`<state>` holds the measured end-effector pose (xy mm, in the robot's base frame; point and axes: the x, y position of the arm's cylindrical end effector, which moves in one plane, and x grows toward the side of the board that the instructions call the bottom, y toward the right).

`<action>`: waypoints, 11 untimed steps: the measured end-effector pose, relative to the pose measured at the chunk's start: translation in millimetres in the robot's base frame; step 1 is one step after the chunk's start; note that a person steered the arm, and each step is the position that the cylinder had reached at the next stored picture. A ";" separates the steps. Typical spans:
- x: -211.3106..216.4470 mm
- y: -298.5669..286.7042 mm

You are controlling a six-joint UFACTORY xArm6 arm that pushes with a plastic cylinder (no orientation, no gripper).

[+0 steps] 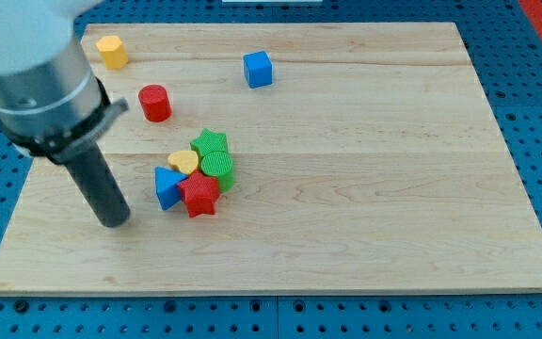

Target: Slide the red circle closer to the yellow heart

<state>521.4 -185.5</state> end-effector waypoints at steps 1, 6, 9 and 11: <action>-30.5 -18.8; -188.9 27.1; -175.3 66.9; -141.2 66.9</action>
